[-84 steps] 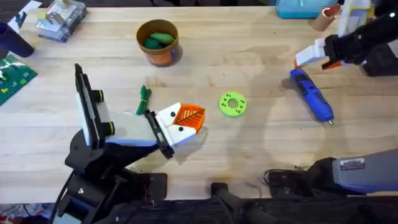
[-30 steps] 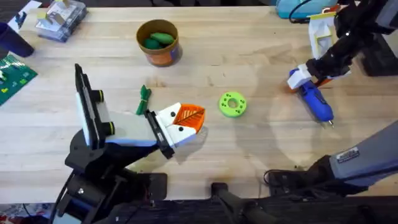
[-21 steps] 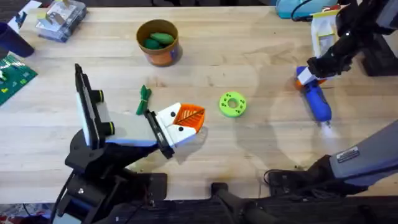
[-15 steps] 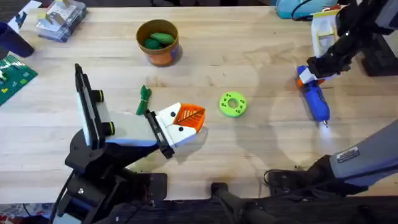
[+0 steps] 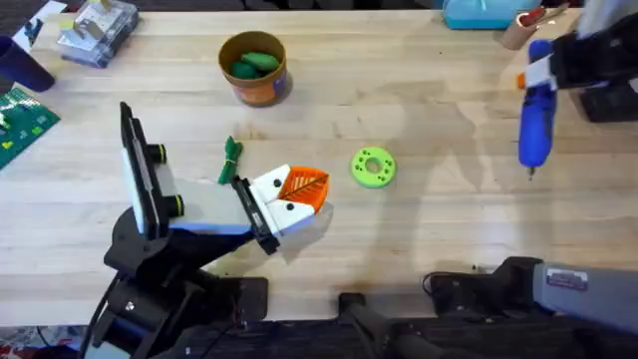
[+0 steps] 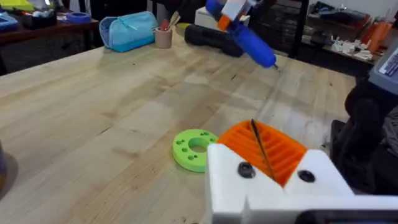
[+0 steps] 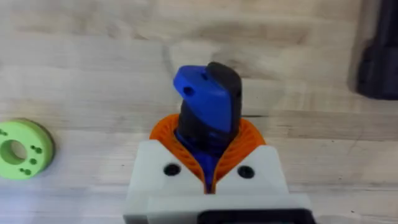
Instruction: Pick up the gripper from the table and insert it into the empty holder that is missing its gripper. Then pick up a screw, insert it into the mounting hole, and use the screwdriver to tighten it. Finally, clean up the table by picking up the vegetable and placing it into the bucket.
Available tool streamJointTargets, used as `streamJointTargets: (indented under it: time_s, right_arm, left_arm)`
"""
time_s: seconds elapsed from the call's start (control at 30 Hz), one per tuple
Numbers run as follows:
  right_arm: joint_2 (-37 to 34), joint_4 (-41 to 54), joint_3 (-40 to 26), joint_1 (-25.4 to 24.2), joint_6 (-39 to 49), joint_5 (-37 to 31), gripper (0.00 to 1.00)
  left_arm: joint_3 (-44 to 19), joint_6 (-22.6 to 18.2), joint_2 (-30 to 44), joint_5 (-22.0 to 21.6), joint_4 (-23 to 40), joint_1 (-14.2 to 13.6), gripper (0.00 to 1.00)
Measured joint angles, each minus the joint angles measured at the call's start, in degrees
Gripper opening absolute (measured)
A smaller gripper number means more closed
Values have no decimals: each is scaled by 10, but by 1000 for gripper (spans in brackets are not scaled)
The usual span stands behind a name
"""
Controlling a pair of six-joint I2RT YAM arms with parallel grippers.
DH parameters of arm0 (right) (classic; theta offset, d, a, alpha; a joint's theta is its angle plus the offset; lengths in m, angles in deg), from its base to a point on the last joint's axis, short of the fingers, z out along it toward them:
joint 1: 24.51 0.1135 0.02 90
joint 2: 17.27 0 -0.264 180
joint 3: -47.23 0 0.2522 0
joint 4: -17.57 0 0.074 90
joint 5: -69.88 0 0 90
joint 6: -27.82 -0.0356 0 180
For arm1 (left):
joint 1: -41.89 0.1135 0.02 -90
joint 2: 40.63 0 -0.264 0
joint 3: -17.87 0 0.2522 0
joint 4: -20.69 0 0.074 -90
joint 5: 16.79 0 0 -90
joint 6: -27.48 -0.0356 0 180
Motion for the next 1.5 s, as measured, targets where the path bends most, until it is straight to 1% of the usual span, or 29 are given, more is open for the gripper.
streamJointTargets:
  time_s: [0.3,0.4,0.53,0.77,0.87,0.97,1.07,1.17,1.27,1.33,1.4,1.5]
  right_arm:
    - [162,16,1,26,-34,35,26]
    - [209,26,1,27,-42,57,26]
    - [259,32,1,27,-49,95,26]
    - [343,7,8,27,-62,145,26]
    - [394,-54,49,27,-70,185,26]
    - [447,-147,117,27,-97,238,26]
    - [487,-261,196,28,-147,303,26]
    - [503,-380,267,43,-209,363,26]
    - [504,-456,312,83,-265,398,26]
    - [500,-486,330,122,-287,406,26]
    - [494,-502,334,165,-302,408,26]
    - [481,-537,335,243,-312,394,26]
  left_arm:
    - [0,0,0,0,0,0,18]
    - [0,0,0,0,0,0,18]
    - [0,0,0,0,0,0,18]
    - [0,0,0,0,0,0,18]
    - [0,0,0,0,0,0,18]
    - [0,0,0,0,0,0,18]
    - [0,0,0,0,0,0,18]
    - [0,0,0,0,0,0,18]
    - [0,0,0,0,0,0,18]
    - [0,0,0,0,0,0,18]
    - [0,0,0,0,0,0,18]
    - [0,0,0,0,0,0,18]
